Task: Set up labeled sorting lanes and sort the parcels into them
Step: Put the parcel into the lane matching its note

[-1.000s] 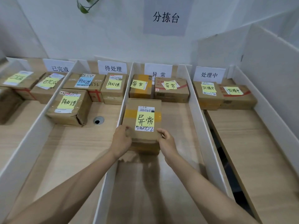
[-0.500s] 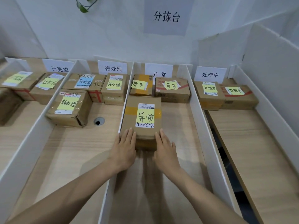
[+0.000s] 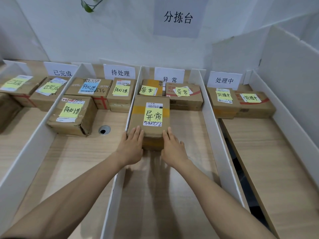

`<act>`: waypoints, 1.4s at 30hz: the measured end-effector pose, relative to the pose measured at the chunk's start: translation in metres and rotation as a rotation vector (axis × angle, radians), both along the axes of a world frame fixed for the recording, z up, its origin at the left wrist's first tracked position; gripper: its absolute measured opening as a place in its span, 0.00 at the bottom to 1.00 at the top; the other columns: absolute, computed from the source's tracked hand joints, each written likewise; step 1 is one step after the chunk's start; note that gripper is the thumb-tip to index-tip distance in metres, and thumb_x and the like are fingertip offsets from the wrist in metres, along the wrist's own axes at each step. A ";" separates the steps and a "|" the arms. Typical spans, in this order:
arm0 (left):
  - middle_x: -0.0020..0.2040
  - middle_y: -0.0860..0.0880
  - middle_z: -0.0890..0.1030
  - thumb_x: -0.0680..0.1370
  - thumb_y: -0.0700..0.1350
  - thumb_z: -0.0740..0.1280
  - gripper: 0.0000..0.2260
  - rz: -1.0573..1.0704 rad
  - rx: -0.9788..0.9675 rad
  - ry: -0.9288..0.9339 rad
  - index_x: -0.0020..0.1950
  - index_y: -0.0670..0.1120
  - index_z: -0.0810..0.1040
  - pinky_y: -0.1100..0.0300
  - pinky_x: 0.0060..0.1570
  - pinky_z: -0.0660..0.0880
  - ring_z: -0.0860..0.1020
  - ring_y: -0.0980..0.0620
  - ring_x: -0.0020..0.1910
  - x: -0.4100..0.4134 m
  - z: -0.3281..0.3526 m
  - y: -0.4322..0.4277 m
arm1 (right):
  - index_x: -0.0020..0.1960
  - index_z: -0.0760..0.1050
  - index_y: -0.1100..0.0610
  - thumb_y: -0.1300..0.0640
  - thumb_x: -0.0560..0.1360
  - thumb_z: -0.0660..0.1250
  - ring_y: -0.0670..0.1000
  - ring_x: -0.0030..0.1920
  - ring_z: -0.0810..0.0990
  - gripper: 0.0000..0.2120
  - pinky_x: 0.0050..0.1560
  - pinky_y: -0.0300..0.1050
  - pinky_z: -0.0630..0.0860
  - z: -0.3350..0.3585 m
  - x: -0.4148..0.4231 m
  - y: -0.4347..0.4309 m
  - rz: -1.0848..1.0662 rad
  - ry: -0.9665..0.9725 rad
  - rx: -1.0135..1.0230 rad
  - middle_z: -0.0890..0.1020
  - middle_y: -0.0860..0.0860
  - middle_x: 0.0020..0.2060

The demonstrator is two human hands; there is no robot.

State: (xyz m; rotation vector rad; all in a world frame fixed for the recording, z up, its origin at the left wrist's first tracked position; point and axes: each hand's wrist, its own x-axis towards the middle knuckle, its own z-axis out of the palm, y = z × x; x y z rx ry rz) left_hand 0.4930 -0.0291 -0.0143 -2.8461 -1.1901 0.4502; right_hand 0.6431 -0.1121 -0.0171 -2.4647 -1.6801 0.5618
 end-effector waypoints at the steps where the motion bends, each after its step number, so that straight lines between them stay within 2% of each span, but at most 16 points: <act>1: 0.78 0.42 0.42 0.82 0.51 0.51 0.30 0.004 -0.010 -0.005 0.78 0.40 0.43 0.43 0.73 0.47 0.43 0.44 0.77 0.001 0.001 0.002 | 0.78 0.46 0.56 0.59 0.78 0.61 0.57 0.76 0.53 0.35 0.71 0.61 0.58 0.000 0.001 0.002 0.000 0.004 -0.007 0.43 0.54 0.78; 6: 0.78 0.43 0.41 0.82 0.50 0.51 0.29 0.031 -0.073 -0.011 0.78 0.42 0.42 0.42 0.73 0.46 0.42 0.45 0.77 0.006 0.007 0.008 | 0.78 0.47 0.56 0.59 0.78 0.60 0.58 0.75 0.55 0.33 0.70 0.62 0.61 0.009 0.004 0.010 0.002 0.021 -0.063 0.44 0.53 0.78; 9: 0.79 0.45 0.44 0.82 0.49 0.52 0.28 0.067 -0.139 -0.071 0.78 0.43 0.45 0.44 0.73 0.46 0.44 0.47 0.77 0.009 0.011 0.011 | 0.77 0.49 0.55 0.58 0.77 0.60 0.58 0.75 0.56 0.33 0.68 0.60 0.65 0.016 0.006 0.016 -0.011 0.051 -0.102 0.45 0.53 0.78; 12: 0.77 0.44 0.57 0.81 0.46 0.54 0.22 0.124 -0.222 -0.245 0.75 0.44 0.56 0.44 0.72 0.53 0.56 0.45 0.75 0.008 0.018 0.014 | 0.76 0.55 0.54 0.60 0.77 0.58 0.58 0.73 0.61 0.29 0.66 0.52 0.68 0.027 0.008 0.019 -0.048 0.179 -0.077 0.52 0.53 0.78; 14: 0.69 0.43 0.68 0.80 0.44 0.55 0.18 0.157 -0.225 -0.376 0.70 0.44 0.63 0.47 0.66 0.64 0.68 0.44 0.66 0.005 0.025 0.015 | 0.74 0.62 0.53 0.63 0.76 0.57 0.58 0.68 0.69 0.26 0.62 0.48 0.71 0.034 0.008 0.020 -0.095 0.336 0.005 0.64 0.54 0.74; 16: 0.66 0.43 0.71 0.80 0.44 0.55 0.18 0.192 -0.237 -0.493 0.70 0.43 0.64 0.48 0.61 0.68 0.71 0.42 0.62 0.002 0.034 0.016 | 0.73 0.65 0.52 0.63 0.76 0.56 0.58 0.63 0.73 0.25 0.59 0.48 0.73 0.043 0.004 0.020 -0.158 0.452 0.101 0.72 0.53 0.69; 19: 0.71 0.43 0.68 0.80 0.43 0.56 0.20 0.239 -0.279 -0.619 0.72 0.43 0.63 0.48 0.64 0.68 0.69 0.42 0.67 -0.004 0.049 0.016 | 0.73 0.65 0.54 0.63 0.77 0.57 0.56 0.63 0.73 0.25 0.61 0.49 0.73 0.060 -0.005 0.018 -0.270 0.549 0.196 0.72 0.52 0.69; 21: 0.72 0.43 0.67 0.80 0.43 0.56 0.21 0.268 -0.298 -0.688 0.73 0.43 0.62 0.50 0.65 0.66 0.67 0.43 0.69 -0.010 0.062 0.015 | 0.72 0.65 0.54 0.61 0.78 0.58 0.53 0.60 0.74 0.22 0.55 0.46 0.73 0.075 -0.014 0.016 -0.329 0.596 0.249 0.72 0.51 0.68; 24: 0.72 0.43 0.67 0.81 0.44 0.56 0.21 0.290 -0.314 -0.780 0.74 0.43 0.62 0.51 0.66 0.64 0.66 0.44 0.70 -0.024 0.081 0.010 | 0.68 0.70 0.53 0.56 0.79 0.58 0.51 0.58 0.74 0.18 0.52 0.43 0.72 0.097 -0.031 0.013 -0.333 0.588 0.345 0.73 0.51 0.66; 28: 0.69 0.44 0.70 0.81 0.43 0.57 0.19 0.299 -0.278 -0.913 0.72 0.42 0.66 0.54 0.64 0.65 0.67 0.44 0.69 -0.055 0.111 0.000 | 0.67 0.72 0.55 0.56 0.80 0.57 0.48 0.56 0.73 0.16 0.47 0.38 0.68 0.127 -0.064 0.013 -0.299 0.651 0.465 0.75 0.51 0.63; 32: 0.64 0.43 0.74 0.80 0.44 0.57 0.17 0.333 -0.256 -0.977 0.69 0.43 0.69 0.52 0.60 0.68 0.72 0.44 0.63 -0.102 0.132 -0.006 | 0.65 0.74 0.56 0.59 0.80 0.56 0.49 0.61 0.72 0.15 0.59 0.44 0.70 0.150 -0.109 0.013 -0.301 0.709 0.550 0.76 0.51 0.63; 34: 0.61 0.43 0.76 0.80 0.46 0.58 0.16 0.345 -0.241 -1.019 0.66 0.44 0.71 0.50 0.58 0.71 0.74 0.44 0.59 -0.132 0.141 -0.007 | 0.64 0.74 0.58 0.59 0.81 0.57 0.48 0.56 0.72 0.14 0.54 0.40 0.70 0.157 -0.134 0.014 -0.258 0.728 0.583 0.76 0.52 0.63; 36: 0.58 0.46 0.78 0.80 0.47 0.58 0.15 0.329 -0.233 -1.085 0.63 0.44 0.73 0.52 0.56 0.71 0.75 0.46 0.57 -0.163 0.151 -0.012 | 0.65 0.73 0.57 0.60 0.81 0.56 0.47 0.55 0.71 0.15 0.49 0.35 0.68 0.163 -0.159 0.014 -0.232 0.729 0.581 0.75 0.50 0.64; 39: 0.63 0.46 0.74 0.81 0.44 0.57 0.16 0.364 -0.191 -1.113 0.68 0.41 0.70 0.61 0.57 0.65 0.71 0.48 0.63 -0.210 0.162 -0.019 | 0.65 0.73 0.55 0.59 0.81 0.55 0.45 0.59 0.70 0.15 0.56 0.38 0.64 0.171 -0.199 0.013 -0.182 0.752 0.559 0.74 0.48 0.63; 42: 0.67 0.43 0.73 0.81 0.43 0.58 0.17 0.401 -0.137 -1.131 0.70 0.41 0.68 0.58 0.61 0.66 0.70 0.46 0.66 -0.258 0.165 -0.020 | 0.59 0.74 0.53 0.60 0.81 0.56 0.44 0.56 0.70 0.12 0.55 0.38 0.64 0.179 -0.241 0.011 -0.121 0.770 0.580 0.75 0.46 0.59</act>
